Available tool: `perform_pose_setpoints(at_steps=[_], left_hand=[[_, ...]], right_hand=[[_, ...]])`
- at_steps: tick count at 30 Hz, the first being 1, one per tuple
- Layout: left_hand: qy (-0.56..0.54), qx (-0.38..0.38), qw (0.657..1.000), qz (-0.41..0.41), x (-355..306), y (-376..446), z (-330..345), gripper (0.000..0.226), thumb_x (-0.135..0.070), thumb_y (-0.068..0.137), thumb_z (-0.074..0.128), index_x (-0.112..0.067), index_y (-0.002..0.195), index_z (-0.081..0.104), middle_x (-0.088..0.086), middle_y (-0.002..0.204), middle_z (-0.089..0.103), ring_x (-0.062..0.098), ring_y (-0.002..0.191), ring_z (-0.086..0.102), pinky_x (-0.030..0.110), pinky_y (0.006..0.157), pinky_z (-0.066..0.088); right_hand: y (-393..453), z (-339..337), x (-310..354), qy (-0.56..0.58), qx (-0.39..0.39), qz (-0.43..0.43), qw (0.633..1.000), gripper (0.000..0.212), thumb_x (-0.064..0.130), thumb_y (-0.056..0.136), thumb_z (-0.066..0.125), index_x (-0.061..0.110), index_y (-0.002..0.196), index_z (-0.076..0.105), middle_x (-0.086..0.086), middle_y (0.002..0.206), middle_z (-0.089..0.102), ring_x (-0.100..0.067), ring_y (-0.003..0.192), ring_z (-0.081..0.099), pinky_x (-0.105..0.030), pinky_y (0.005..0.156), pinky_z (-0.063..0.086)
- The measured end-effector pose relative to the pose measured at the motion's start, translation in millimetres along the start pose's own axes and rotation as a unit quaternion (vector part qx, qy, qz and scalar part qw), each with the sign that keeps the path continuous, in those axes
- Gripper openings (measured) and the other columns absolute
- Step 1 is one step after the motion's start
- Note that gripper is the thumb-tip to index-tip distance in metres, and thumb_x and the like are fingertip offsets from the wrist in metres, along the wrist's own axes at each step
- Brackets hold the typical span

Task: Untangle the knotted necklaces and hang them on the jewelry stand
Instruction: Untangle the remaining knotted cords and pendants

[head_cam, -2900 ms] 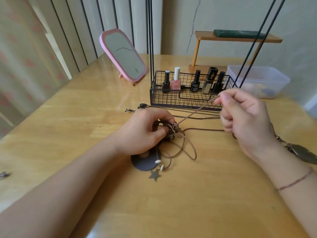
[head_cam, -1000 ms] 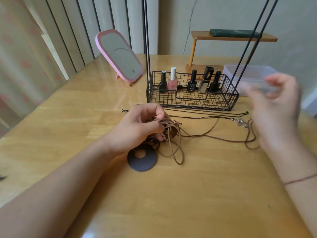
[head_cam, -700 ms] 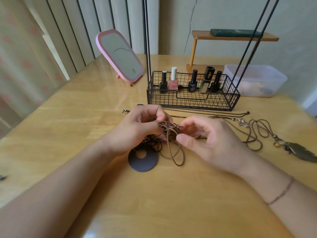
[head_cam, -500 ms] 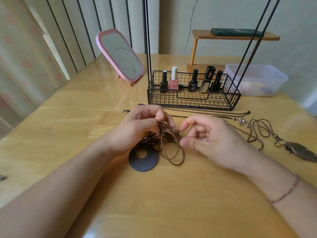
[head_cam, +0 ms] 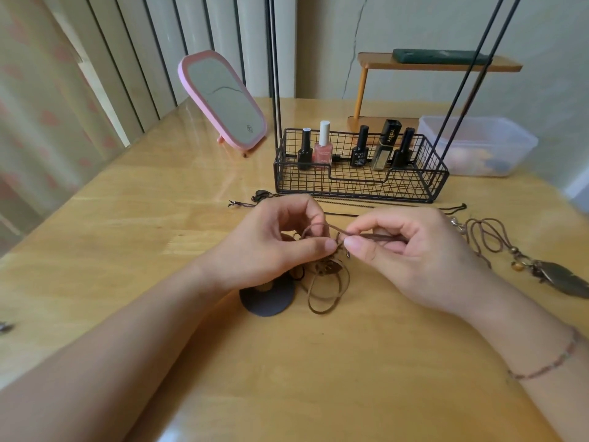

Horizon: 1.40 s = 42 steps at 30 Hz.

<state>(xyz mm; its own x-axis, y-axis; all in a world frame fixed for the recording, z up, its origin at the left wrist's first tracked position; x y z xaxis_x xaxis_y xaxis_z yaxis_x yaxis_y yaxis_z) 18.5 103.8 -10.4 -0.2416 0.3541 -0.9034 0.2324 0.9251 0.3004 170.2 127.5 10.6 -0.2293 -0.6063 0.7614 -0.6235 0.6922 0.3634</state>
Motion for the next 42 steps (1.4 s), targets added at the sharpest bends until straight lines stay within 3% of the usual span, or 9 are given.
perform_pose_setpoints(at_steps=[5, 10, 15, 19, 22, 27, 33, 37, 42], left_hand=[[0.042, -0.012, 0.999, 0.026, -5.5, -0.6, 1.0, 0.004, -0.014, 0.089, 0.068, -0.011, 0.089, 0.070, 0.005, 0.083, 0.069, 0.019, 0.076, 0.063, 0.038, 0.067, 0.054], [0.013, -0.025, 1.000, -0.002, -0.4, 0.0, -0.3, 0.018, -0.019, 0.093, 0.061, -0.002, 0.090, 0.067, 0.005, 0.079, 0.068, 0.021, 0.072, 0.064, 0.030, 0.068, 0.054], [0.087, 0.026, 0.996, -0.017, 3.5, -1.3, 3.8, 0.009, -0.023, 0.088, 0.070, -0.016, 0.093, 0.068, 0.000, 0.081, 0.067, 0.017, 0.068, 0.059, 0.025, 0.064, 0.047], [0.049, 0.026, 0.998, -0.023, 7.2, -1.6, 3.2, 0.014, -0.011, 0.086, 0.073, -0.012, 0.098, 0.068, 0.020, 0.084, 0.068, 0.026, 0.067, 0.060, 0.027, 0.068, 0.049], [0.010, 0.015, 0.999, -0.042, 6.6, -1.8, 2.7, 0.014, -0.005, 0.088, 0.070, -0.009, 0.100, 0.065, 0.027, 0.077, 0.062, 0.013, 0.060, 0.052, 0.018, 0.060, 0.043], [0.013, 0.008, 0.999, -0.042, 2.7, -2.7, 2.1, 0.009, 0.000, 0.088, 0.070, -0.007, 0.092, 0.067, 0.011, 0.078, 0.071, 0.005, 0.063, 0.061, 0.013, 0.057, 0.044], [0.060, -0.005, 0.998, -0.008, 1.7, -1.1, -1.5, 0.005, -0.013, 0.084, 0.070, -0.014, 0.087, 0.067, -0.009, 0.081, 0.067, 0.034, 0.057, 0.052, 0.036, 0.052, 0.042], [0.005, 0.002, 1.000, -0.007, -0.2, -1.4, 1.1, 0.013, -0.003, 0.083, 0.067, -0.013, 0.092, 0.064, -0.008, 0.080, 0.067, 0.008, 0.062, 0.056, 0.020, 0.060, 0.046], [-0.030, 0.011, 0.999, 0.010, -1.2, 0.0, 3.1, 0.019, 0.006, 0.086, 0.059, -0.009, 0.098, 0.060, 0.007, 0.085, 0.062, 0.015, 0.076, 0.062, 0.024, 0.074, 0.051]], right_hand=[[0.1, 0.2, 5.9, -0.029, 0.010, -0.019, 0.999, 0.014, 0.016, 0.090, 0.069, 0.028, 0.082, 0.070, 0.024, 0.064, 0.062, 0.002, 0.060, 0.059, -0.003, 0.056, 0.039], [1.2, -3.8, -2.1, -0.072, -0.026, -0.016, 0.997, 0.013, 0.027, 0.098, 0.058, 0.025, 0.087, 0.065, -0.004, 0.058, 0.059, -0.022, 0.052, 0.046, -0.034, 0.054, 0.039], [0.3, -10.1, -1.0, -0.031, -0.066, -0.034, 0.997, 0.012, 0.041, 0.097, 0.052, 0.031, 0.095, 0.058, -0.008, 0.064, 0.059, -0.034, 0.059, 0.048, -0.045, 0.059, 0.043], [0.1, -17.6, 2.4, -0.024, -0.101, -0.047, 0.993, 0.010, 0.030, 0.099, 0.056, 0.024, 0.093, 0.061, 0.001, 0.060, 0.058, -0.014, 0.049, 0.041, -0.029, 0.049, 0.038], [-0.1, -22.1, 4.1, 0.003, -0.115, -0.037, 0.993, 0.013, 0.029, 0.095, 0.058, 0.020, 0.087, 0.062, 0.007, 0.049, 0.050, -0.004, 0.042, 0.031, -0.011, 0.046, 0.026], [-0.3, -20.2, 2.8, -0.044, -0.090, -0.008, 0.995, 0.023, 0.042, 0.086, 0.062, 0.020, 0.079, 0.065, -0.014, 0.050, 0.044, -0.007, 0.044, 0.027, -0.017, 0.046, 0.026], [-0.4, -15.9, -0.4, -0.078, -0.087, -0.003, 0.993, 0.018, 0.045, 0.087, 0.059, 0.030, 0.081, 0.064, 0.016, 0.066, 0.062, -0.007, 0.049, 0.048, -0.021, 0.048, 0.038], [0.6, -11.5, 2.0, -0.055, -0.064, -0.001, 0.996, 0.018, 0.043, 0.087, 0.061, 0.027, 0.080, 0.066, 0.015, 0.067, 0.066, -0.006, 0.050, 0.051, -0.018, 0.049, 0.040], [1.4, -0.2, 4.2, -0.026, -0.038, -0.005, 0.999, 0.011, 0.020, 0.090, 0.067, 0.024, 0.079, 0.065, 0.011, 0.070, 0.072, 0.003, 0.062, 0.065, -0.004, 0.061, 0.040]])
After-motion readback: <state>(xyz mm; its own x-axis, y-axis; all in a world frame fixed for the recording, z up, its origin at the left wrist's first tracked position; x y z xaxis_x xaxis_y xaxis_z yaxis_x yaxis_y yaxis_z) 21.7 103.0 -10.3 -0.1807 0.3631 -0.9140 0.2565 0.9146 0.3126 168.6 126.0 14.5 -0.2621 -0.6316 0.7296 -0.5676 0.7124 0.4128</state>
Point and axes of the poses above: each hand's wrist, its own y-axis towards the middle knuckle, its own z-axis out of the palm, x = y × z, the point moved 7 cm from there along y, towards the middle knuckle
